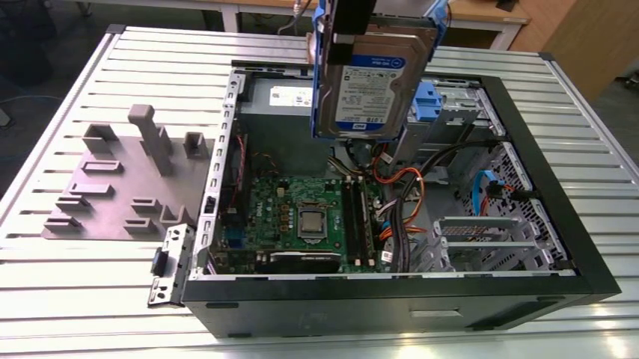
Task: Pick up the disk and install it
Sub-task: 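Insert the disk into the insertion slot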
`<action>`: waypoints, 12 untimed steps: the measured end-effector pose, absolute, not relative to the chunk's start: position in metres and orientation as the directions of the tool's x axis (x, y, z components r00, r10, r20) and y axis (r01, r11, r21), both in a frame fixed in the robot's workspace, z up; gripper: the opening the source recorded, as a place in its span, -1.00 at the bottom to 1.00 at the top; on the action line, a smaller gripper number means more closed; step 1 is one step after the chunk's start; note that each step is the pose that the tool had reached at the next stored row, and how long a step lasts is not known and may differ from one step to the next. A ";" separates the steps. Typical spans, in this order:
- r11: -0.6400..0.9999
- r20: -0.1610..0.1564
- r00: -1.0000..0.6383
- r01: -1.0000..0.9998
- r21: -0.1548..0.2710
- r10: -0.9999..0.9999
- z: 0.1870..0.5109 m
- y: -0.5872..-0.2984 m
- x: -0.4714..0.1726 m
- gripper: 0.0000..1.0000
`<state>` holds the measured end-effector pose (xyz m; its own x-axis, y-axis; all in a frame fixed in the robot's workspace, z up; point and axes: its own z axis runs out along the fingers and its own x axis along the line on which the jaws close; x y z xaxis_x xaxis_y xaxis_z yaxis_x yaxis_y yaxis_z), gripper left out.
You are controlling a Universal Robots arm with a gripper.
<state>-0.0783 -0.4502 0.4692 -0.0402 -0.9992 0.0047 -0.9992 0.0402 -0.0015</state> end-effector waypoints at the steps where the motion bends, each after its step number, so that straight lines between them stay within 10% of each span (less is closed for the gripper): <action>1: 0.040 0.005 -0.040 -0.999 -0.002 -0.999 0.469 -0.450 -0.078 -0.26; 12: 0.040 0.005 -0.040 -0.999 -0.002 -0.999 0.469 -0.454 -0.078 -0.26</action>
